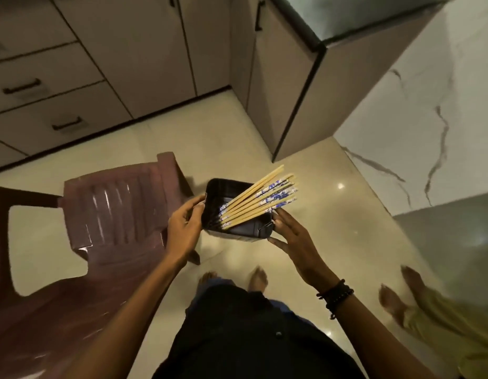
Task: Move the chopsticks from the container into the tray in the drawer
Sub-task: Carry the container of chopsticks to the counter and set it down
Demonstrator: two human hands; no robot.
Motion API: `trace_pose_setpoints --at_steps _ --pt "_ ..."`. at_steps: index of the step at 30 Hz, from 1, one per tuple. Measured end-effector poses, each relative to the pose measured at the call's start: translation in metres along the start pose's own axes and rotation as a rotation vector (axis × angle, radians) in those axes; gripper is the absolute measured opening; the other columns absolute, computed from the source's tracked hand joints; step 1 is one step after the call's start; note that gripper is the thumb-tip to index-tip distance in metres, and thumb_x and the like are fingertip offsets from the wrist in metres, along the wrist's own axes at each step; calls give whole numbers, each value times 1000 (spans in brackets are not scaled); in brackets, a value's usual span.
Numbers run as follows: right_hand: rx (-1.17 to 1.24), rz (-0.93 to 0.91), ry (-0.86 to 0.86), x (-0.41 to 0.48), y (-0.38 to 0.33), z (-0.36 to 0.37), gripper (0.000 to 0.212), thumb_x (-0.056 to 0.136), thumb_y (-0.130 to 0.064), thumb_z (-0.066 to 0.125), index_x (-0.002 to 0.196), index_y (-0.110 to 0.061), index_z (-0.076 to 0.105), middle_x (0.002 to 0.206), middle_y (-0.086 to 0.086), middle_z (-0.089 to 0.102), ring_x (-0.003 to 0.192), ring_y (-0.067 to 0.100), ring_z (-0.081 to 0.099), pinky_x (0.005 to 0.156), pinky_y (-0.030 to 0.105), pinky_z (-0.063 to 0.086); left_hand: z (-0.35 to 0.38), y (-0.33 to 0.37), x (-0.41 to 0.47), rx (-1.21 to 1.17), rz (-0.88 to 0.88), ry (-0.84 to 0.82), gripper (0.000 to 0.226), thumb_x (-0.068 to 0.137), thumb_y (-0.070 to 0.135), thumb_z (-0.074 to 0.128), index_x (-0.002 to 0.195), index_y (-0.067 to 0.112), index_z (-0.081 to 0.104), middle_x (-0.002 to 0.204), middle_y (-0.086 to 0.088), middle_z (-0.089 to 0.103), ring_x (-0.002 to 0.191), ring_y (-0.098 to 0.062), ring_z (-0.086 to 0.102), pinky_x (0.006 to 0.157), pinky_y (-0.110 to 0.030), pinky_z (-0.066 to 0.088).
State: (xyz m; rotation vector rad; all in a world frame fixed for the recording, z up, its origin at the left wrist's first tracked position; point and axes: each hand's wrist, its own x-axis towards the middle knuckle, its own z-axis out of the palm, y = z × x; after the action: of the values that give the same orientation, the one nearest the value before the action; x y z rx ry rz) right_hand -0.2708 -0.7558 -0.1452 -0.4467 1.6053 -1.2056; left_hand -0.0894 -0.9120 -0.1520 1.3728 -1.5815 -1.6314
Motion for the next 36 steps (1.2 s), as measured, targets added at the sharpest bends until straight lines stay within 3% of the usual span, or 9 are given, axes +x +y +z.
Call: trace_pose_setpoints --at_steps 5,10,18,24,29,36 --pt "-149 -25 -114 36 -34 -21 43 105 -20 37 148 -20 34 150 -2 41 136 19 44 105 37 47 22 11 4 -41 -14 159 31 100 17 45 128 14 57 106 9 62 95 2 59 80 -19 54" --pt "-215 -33 -200 80 -63 -23 44 106 -22 35 150 -20 33 153 -1 39 140 21 40 109 45 43 25 15 22 -123 -57 286 31 99 17 45 127 14 59 110 4 63 106 -14 62 88 -38 55" --pt "-338 -96 -323 181 -120 2 42 105 -25 35 147 -21 39 149 -3 42 133 16 42 102 34 43 9 19 98 -173 -93 392 27 98 19 49 122 14 62 110 -7 68 103 -27 66 85 -48 56" --pt "-391 -74 -425 253 -176 35 43 105 -25 35 148 -21 36 135 -16 42 127 8 43 100 30 43 -6 56 166 -226 -73 473 32 99 15 45 128 13 58 113 -7 66 103 -20 66 80 -36 58" --pt "-409 -81 -466 322 -226 69 41 105 -26 36 146 -20 41 117 -30 49 105 -8 53 86 18 47 -33 89 230 -259 -58 529 33 99 14 46 130 17 56 114 -3 66 102 -15 66 83 -37 57" --pt "-400 -60 -577 415 -280 117 25 105 -23 37 123 -30 52 110 -28 56 95 -15 61 74 12 51 -66 120 307 -318 -84 653 32 98 13 47 128 13 58 113 -3 67 103 -15 66 82 -33 58"
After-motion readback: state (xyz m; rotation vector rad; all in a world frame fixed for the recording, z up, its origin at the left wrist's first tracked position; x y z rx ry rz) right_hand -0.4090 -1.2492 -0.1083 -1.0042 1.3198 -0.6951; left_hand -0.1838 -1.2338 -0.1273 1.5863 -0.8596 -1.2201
